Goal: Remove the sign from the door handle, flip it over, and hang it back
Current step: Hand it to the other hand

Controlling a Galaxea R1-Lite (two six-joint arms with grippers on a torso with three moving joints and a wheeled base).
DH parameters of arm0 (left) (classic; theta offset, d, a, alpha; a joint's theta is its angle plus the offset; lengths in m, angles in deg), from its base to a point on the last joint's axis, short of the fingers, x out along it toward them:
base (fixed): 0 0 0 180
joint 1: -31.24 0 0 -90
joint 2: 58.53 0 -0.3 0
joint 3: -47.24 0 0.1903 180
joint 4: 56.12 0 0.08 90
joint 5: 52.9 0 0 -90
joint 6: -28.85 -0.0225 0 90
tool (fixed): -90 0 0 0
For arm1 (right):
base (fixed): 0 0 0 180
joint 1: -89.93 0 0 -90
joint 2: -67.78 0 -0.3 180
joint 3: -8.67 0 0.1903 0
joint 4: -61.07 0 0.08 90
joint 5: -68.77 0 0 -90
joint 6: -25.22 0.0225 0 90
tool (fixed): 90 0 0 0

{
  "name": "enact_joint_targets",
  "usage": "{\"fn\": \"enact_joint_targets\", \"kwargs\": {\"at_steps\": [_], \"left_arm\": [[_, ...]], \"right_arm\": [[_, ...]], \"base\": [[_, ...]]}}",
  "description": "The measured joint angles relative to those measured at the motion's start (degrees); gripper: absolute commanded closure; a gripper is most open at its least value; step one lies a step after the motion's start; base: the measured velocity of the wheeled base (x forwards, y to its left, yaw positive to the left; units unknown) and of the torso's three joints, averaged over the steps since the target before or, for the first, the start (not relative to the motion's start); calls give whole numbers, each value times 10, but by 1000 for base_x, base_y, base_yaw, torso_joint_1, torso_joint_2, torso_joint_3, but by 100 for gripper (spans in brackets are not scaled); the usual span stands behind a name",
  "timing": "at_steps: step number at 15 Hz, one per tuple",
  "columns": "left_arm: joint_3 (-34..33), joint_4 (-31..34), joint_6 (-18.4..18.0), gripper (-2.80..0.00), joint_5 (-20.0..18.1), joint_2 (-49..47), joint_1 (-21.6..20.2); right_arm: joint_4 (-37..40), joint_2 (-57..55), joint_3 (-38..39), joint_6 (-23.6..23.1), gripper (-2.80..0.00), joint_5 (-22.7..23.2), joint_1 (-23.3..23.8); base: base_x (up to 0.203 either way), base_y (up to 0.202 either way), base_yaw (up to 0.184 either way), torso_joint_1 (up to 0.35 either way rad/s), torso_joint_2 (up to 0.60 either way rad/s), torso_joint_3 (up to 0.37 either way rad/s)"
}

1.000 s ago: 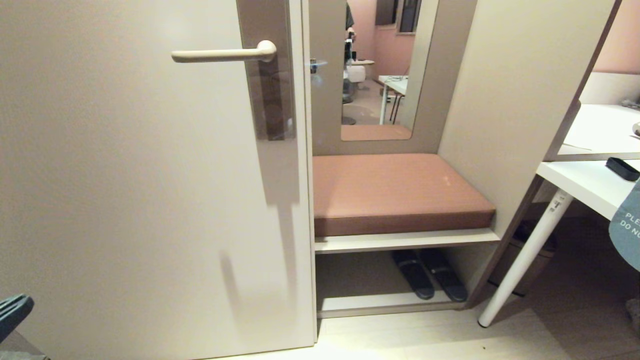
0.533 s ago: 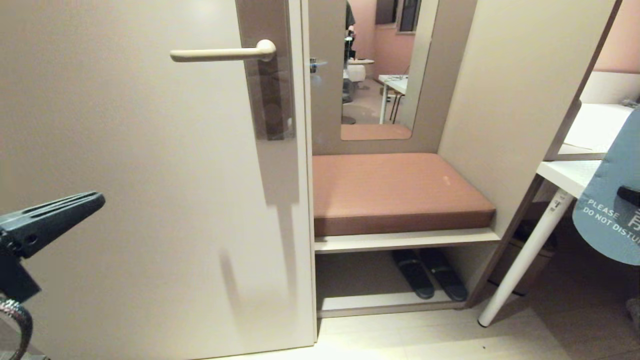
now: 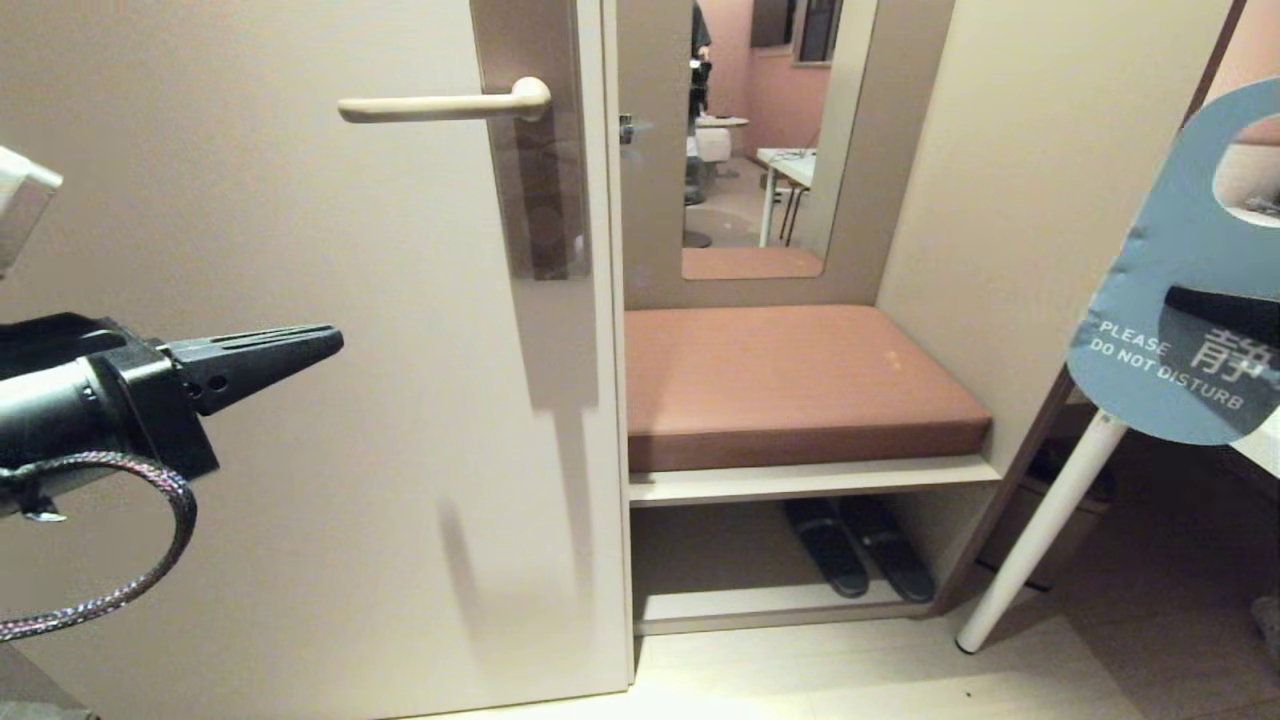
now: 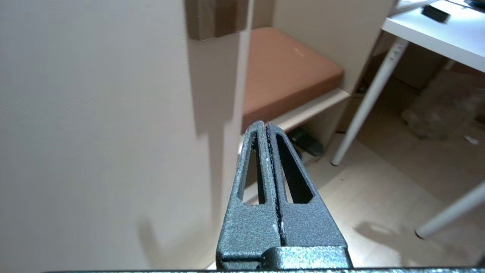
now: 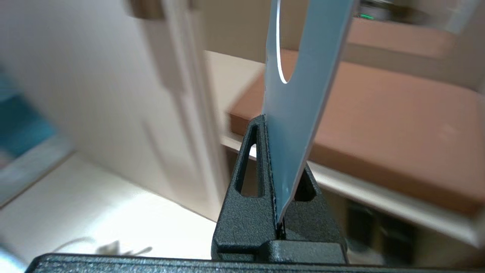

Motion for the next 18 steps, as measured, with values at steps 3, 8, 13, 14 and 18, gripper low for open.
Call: {"fn": "enact_joint_targets", "kwargs": {"at_steps": [3, 8, 13, 14, 18], "left_arm": [[12, 0, 0, 0, -37, -16, 1], [34, 0, 0, 0, -63, -38, 30], [68, -1, 1, 0, -68, -65, 71], [76, -1, 1, 0, -82, -72, 75], [100, 0, 1, 0, -116, -97, 95]], "right_arm": [[-32, -37, -31, 0, 0, 77, 0], [-60, -84, -47, 2, 0, 103, -38], [-61, -138, -83, 2, 0, 147, -85], [-61, -150, -92, 2, 0, 156, -92], [-61, -202, -139, 2, 0, 193, -127]], "base": [[0, 0, 0, 0, 0, 0], [0, 0, 0, 0, 0, 0], [0, 0, 0, 0, 0, 0], [0, 0, 0, 0, 0, 0], [0, 0, 0, 0, 0, 0]]}}
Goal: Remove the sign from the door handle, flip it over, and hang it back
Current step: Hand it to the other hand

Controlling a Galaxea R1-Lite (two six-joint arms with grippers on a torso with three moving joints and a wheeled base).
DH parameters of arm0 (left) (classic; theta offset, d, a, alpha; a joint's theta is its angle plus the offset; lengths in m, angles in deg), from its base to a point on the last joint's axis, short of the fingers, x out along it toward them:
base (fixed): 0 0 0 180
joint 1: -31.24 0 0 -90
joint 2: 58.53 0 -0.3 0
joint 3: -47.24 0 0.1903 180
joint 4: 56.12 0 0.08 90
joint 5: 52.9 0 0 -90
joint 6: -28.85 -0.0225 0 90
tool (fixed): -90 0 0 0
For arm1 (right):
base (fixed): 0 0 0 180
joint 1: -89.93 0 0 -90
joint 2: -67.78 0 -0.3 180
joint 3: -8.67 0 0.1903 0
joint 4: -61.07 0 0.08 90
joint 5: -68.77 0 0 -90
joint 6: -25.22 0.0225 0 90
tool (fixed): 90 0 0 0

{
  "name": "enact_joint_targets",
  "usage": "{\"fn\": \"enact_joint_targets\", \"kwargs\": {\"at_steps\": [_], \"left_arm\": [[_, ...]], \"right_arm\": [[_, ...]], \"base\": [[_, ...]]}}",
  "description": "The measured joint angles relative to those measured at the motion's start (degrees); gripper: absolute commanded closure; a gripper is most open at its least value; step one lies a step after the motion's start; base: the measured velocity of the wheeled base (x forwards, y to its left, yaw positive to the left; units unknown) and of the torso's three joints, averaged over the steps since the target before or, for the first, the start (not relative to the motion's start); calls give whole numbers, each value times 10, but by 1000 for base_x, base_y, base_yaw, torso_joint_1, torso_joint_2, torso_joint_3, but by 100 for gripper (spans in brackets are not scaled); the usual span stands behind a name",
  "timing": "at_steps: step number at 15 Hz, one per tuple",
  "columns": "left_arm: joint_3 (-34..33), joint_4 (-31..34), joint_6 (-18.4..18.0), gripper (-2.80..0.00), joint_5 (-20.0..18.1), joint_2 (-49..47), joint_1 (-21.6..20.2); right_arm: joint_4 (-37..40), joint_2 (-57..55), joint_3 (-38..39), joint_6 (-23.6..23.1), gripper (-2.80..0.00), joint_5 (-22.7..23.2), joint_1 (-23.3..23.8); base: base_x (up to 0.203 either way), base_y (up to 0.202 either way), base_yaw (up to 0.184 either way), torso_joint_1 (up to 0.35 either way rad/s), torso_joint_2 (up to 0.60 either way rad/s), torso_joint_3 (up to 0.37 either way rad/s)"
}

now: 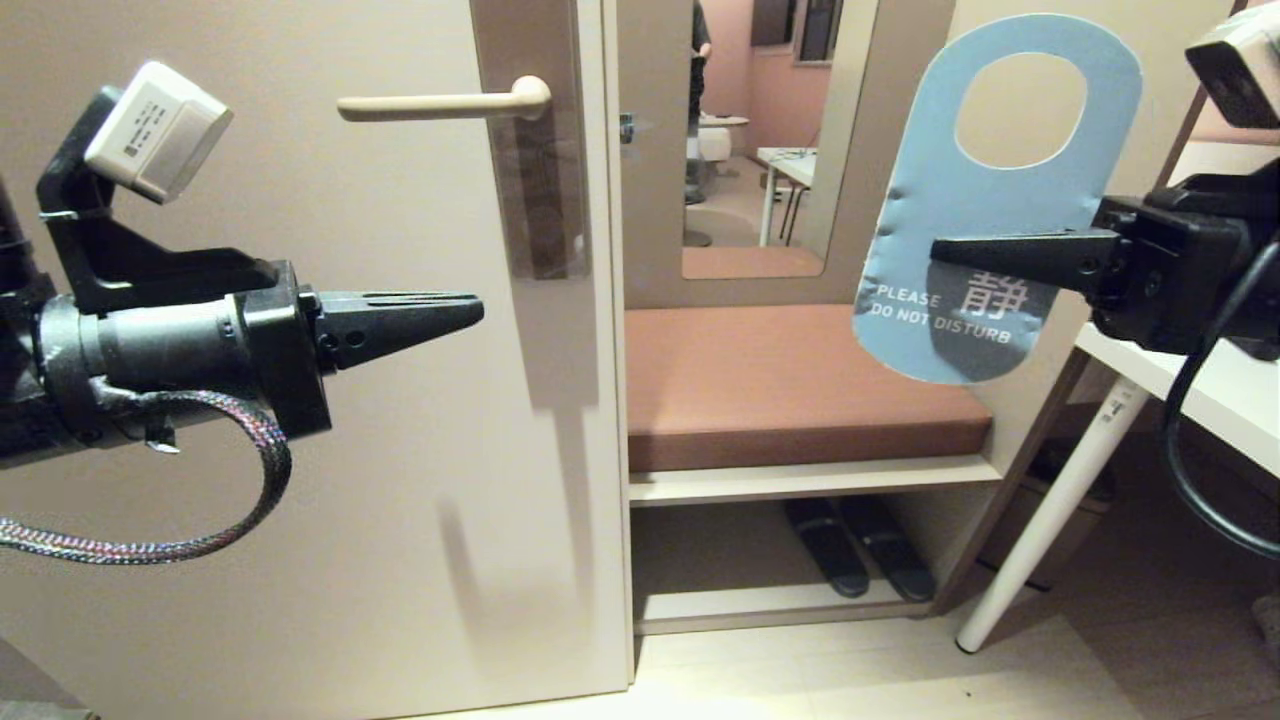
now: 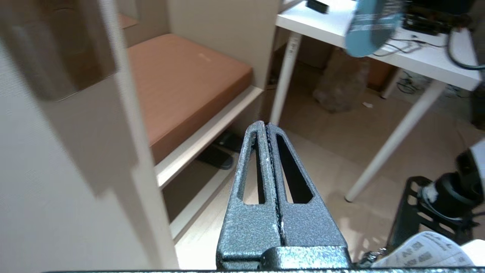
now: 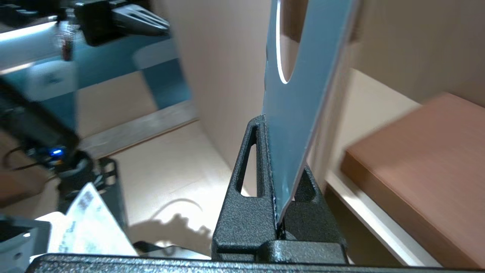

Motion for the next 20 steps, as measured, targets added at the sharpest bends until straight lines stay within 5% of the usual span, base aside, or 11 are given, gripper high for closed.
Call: {"fn": "enact_joint_targets", "kwargs": {"at_steps": [6, 12, 13, 20], "left_arm": [[22, 0, 1, 0, -1, -32, 58], [30, 0, 1, 0, -2, -50, 66], [30, 0, 0, -280, -2, -50, 68], [28, -43, 0, -280, -1, -57, 83]], "right_arm": [[0, -66, -75, 1, 0, 6, -55], [0, -97, -103, 1, 0, 5, -94], [0, -100, -103, 0, 0, 5, -97], [0, -106, -103, 1, 0, 5, -112]], "base": [[0, 0, 0, 0, 0, 0], [0, 0, 0, 0, 0, 0], [0, 0, 0, 0, 0, 0], [0, 0, 0, 0, 0, 0]]}}
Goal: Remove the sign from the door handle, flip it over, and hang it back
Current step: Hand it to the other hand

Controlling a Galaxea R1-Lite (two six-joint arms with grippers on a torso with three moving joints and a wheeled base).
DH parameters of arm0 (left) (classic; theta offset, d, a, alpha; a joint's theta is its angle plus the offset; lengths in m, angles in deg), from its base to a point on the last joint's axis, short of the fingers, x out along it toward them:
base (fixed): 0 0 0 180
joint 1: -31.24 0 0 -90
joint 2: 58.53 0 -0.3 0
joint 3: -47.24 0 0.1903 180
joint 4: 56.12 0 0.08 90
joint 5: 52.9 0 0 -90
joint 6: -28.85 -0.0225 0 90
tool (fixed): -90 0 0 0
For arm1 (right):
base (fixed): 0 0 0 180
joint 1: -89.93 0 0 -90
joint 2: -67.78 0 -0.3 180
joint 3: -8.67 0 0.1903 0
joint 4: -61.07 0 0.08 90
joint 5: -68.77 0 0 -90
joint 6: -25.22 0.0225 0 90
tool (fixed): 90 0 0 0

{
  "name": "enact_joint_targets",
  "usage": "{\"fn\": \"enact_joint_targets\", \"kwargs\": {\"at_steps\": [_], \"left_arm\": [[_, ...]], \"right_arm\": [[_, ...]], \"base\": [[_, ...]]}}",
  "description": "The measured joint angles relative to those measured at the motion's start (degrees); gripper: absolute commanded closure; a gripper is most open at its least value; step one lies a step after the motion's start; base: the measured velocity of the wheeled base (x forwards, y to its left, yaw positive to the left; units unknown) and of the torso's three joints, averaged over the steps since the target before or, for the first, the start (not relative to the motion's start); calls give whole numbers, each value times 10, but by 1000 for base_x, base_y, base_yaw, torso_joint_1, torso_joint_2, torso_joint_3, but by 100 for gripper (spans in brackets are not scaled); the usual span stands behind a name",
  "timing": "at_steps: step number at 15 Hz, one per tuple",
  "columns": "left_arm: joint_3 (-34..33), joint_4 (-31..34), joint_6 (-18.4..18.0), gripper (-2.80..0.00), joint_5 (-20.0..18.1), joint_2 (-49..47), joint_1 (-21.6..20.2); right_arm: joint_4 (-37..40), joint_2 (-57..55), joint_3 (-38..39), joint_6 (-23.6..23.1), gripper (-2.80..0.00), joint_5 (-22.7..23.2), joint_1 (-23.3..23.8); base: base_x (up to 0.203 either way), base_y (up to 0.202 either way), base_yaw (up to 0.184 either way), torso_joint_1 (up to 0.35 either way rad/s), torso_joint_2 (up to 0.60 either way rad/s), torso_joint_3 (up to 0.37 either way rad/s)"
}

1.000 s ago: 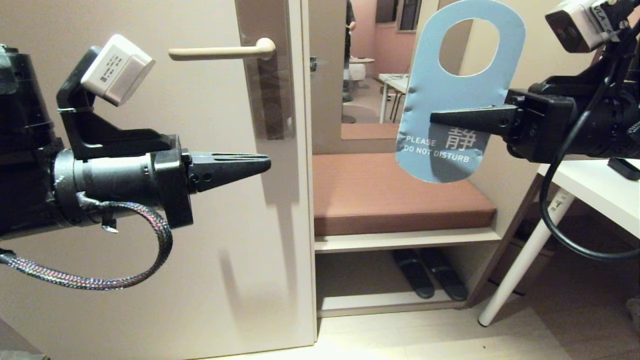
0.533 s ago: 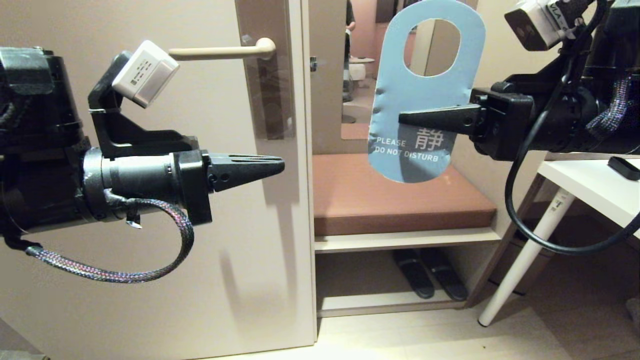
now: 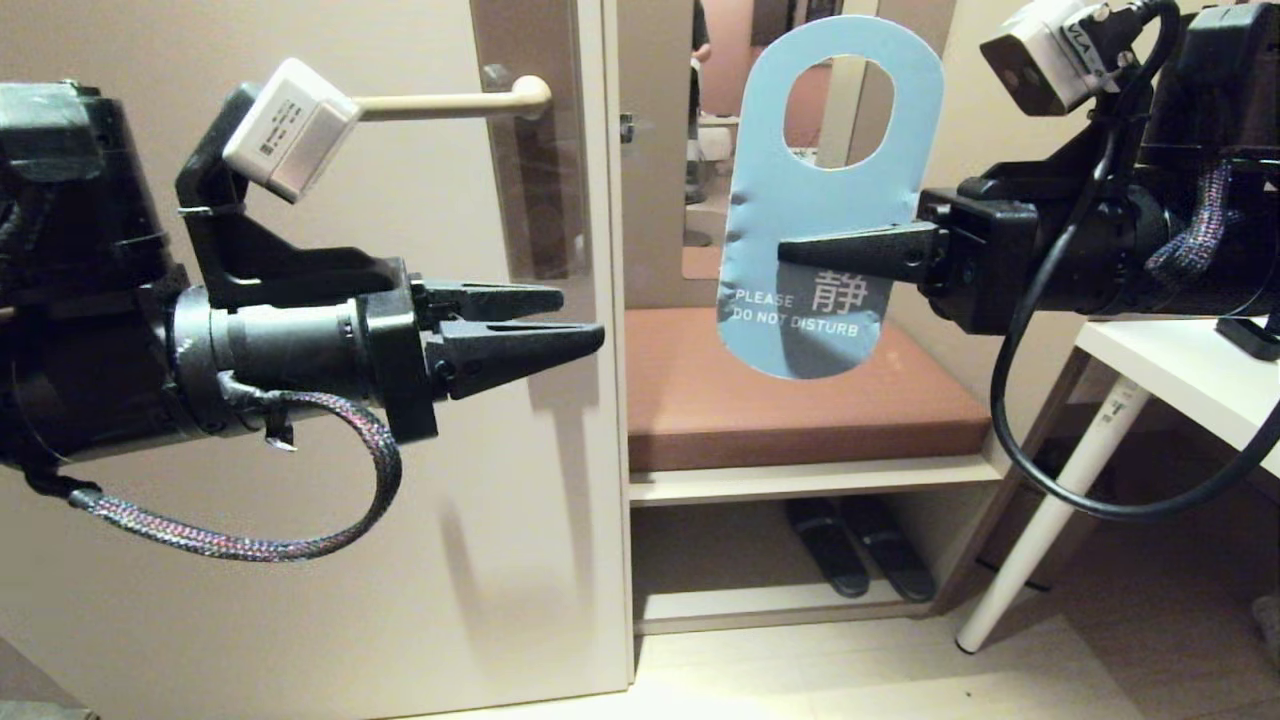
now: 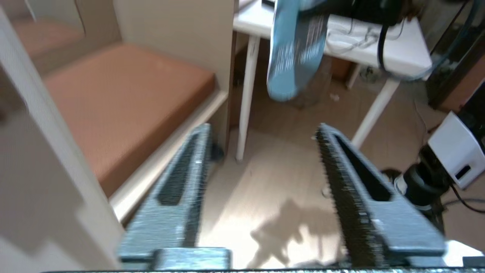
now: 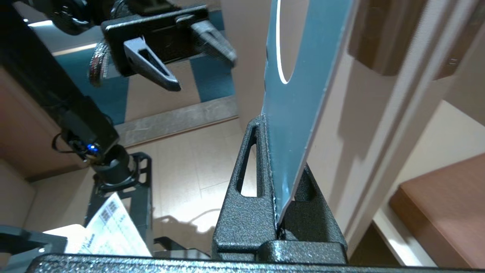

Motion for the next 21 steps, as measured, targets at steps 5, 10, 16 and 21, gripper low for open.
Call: {"fn": "enact_joint_targets", "kwargs": {"at_steps": [5, 10, 16, 21], "left_arm": [[-5, -58, 1, -280, 0, -22, 19], [-15, -65, 0, -280, 0, -26, 45], [-22, -76, 2, -280, -1, -33, 62], [-24, -77, 22, -280, -1, -34, 69]], "right_arm": [[0, -1, -1, 1, 0, 0, -36], [0, -1, -3, 1, 0, 1, -53], [0, -1, -3, 3, 0, 24, -74], [0, -9, -3, 3, 0, 88, -78]], "base": [[0, 0, 0, 0, 0, 0], [0, 0, 0, 0, 0, 0], [0, 0, 0, 0, 0, 0], [0, 0, 0, 0, 0, 0]]}}
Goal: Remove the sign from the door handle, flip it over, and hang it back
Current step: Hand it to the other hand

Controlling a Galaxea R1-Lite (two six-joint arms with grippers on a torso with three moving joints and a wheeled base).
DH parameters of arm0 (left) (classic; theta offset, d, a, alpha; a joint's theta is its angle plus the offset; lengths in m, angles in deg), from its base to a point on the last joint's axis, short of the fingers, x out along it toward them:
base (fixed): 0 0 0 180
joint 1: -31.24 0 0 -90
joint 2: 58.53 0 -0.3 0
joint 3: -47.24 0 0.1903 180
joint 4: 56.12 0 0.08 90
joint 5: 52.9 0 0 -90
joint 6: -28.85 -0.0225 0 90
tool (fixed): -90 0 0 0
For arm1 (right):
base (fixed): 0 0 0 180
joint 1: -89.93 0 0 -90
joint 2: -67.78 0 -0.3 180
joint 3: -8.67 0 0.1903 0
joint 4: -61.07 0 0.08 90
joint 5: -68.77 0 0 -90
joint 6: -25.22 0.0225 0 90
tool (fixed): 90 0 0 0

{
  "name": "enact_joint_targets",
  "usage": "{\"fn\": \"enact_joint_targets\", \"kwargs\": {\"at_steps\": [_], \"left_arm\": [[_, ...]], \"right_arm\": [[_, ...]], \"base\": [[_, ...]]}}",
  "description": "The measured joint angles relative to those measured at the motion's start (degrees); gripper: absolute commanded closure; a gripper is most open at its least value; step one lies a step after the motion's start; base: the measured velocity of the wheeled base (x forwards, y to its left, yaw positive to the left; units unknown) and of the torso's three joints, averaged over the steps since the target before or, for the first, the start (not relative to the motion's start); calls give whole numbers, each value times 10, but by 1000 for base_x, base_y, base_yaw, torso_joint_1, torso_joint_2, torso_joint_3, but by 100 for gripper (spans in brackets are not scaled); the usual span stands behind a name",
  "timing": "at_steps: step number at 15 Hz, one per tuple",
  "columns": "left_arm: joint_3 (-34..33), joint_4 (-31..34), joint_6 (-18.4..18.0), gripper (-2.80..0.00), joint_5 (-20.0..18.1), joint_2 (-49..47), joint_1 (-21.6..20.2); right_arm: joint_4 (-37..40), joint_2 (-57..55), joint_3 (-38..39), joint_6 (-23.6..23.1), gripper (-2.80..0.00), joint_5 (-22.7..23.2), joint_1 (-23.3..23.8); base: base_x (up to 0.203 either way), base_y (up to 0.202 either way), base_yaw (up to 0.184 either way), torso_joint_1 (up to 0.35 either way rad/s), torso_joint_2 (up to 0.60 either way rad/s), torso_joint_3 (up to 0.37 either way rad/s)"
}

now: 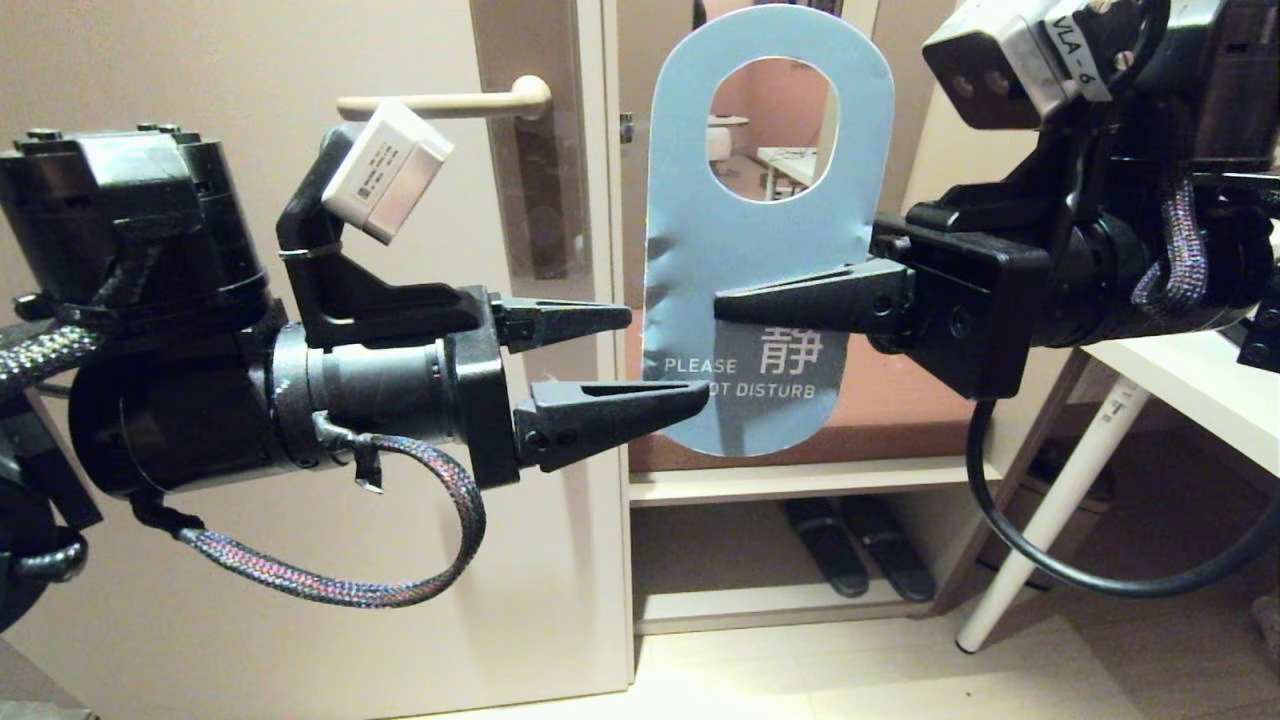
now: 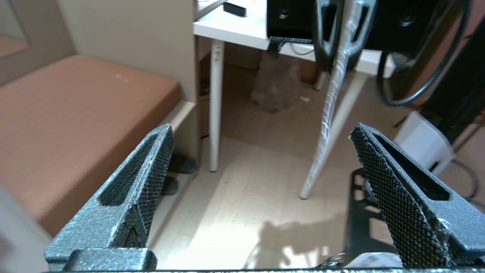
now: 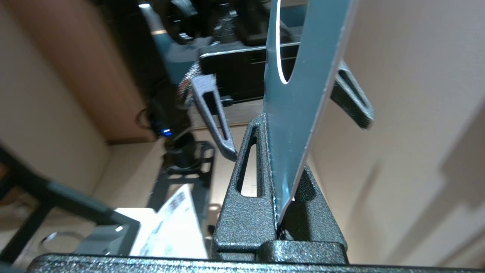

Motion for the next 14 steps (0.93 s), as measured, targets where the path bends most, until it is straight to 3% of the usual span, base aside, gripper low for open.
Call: {"fn": "enact_joint_targets", "kwargs": {"at_steps": [14], "left_arm": [[2, -14, 7, -280, 2, -11, 37]], "right_arm": [[-1, -29, -33, -2, 0, 11, -32]], "base": [[0, 0, 0, 0, 0, 0]]}}
